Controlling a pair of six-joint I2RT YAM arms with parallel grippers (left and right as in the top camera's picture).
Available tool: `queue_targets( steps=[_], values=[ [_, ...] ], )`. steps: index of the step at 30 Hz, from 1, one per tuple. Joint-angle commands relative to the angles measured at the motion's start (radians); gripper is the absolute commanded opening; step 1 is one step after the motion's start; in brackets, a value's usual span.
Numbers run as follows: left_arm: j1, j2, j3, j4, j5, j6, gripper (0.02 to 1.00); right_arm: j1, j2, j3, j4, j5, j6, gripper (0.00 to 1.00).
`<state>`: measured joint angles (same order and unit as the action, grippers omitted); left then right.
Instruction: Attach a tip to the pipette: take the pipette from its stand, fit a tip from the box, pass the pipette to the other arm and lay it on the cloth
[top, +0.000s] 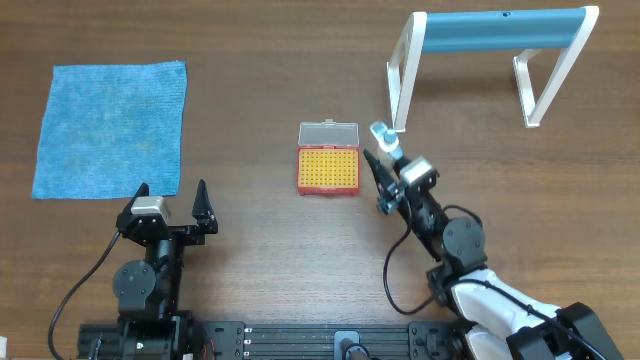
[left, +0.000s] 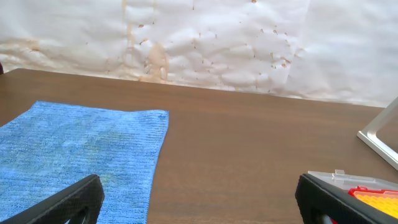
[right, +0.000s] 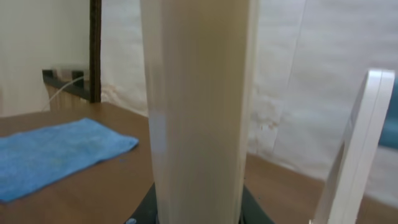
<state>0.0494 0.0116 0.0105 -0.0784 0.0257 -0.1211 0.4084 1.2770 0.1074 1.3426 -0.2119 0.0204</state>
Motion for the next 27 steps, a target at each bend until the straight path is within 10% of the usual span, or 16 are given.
queue_targets(
  steps=[1, 27],
  values=[
    [-0.004, -0.006, -0.005, -0.002, -0.015, 0.009, 0.996, 0.043, 0.021, 0.015, 0.006, 0.025, 0.005, 0.075],
    [-0.004, -0.006, -0.005, -0.002, -0.015, 0.009, 0.998, 0.150, 0.485, 0.403, 0.121, -0.010, 0.152, 0.077]
  ],
)
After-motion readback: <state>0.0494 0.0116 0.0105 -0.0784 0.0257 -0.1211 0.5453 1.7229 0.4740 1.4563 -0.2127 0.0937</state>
